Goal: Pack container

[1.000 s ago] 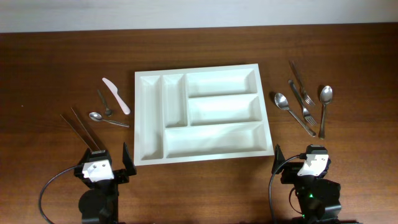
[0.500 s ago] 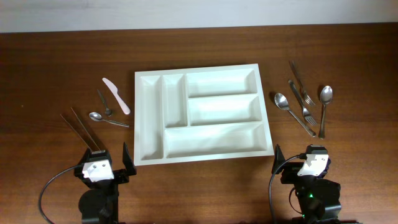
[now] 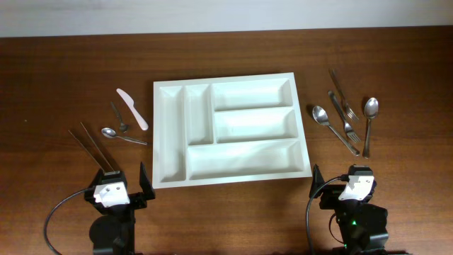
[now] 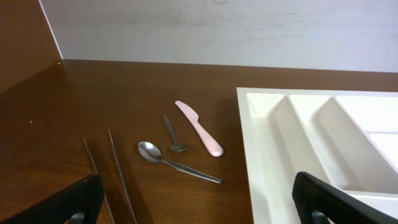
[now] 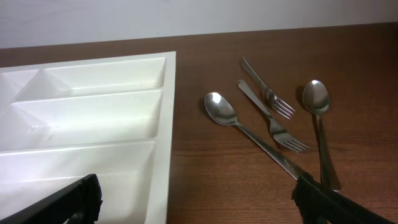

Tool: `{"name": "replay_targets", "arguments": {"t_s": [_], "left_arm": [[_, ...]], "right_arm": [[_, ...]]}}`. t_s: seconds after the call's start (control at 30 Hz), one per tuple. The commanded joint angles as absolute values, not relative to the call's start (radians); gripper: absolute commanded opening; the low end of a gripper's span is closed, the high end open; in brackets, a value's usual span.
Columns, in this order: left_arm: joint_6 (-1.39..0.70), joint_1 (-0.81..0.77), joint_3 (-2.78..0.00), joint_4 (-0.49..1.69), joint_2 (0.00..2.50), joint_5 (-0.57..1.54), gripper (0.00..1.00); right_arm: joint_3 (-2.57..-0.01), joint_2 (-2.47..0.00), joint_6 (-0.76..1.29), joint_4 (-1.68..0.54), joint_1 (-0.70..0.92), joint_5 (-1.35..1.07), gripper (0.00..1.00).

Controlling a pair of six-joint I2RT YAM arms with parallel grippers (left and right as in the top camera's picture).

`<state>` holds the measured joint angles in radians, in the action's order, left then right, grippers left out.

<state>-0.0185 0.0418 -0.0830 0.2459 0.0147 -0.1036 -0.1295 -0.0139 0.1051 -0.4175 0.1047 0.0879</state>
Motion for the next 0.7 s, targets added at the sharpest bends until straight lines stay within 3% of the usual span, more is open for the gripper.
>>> {"name": "replay_targets", "arguments": {"t_s": [0.0, 0.4, 0.53, 0.67], "left_arm": [[-0.003, 0.049, -0.076, 0.243, 0.005, -0.090, 0.99], [-0.003, 0.049, -0.076, 0.243, 0.005, -0.090, 0.99], [-0.003, 0.049, -0.076, 0.243, 0.005, -0.091, 0.99], [-0.003, 0.049, -0.076, 0.243, 0.005, -0.091, 0.99]], "right_arm": [[-0.121, -0.003, 0.105, -0.414, 0.111, 0.098, 0.99], [-0.123, -0.003, 0.115, -0.411, 0.111, 0.097, 0.99], [-0.161, -0.004, 0.305, -0.409, 0.111, 0.091, 0.99], [-0.290, -0.019, 0.334, -0.477, 0.111, 0.091, 0.98]]}}
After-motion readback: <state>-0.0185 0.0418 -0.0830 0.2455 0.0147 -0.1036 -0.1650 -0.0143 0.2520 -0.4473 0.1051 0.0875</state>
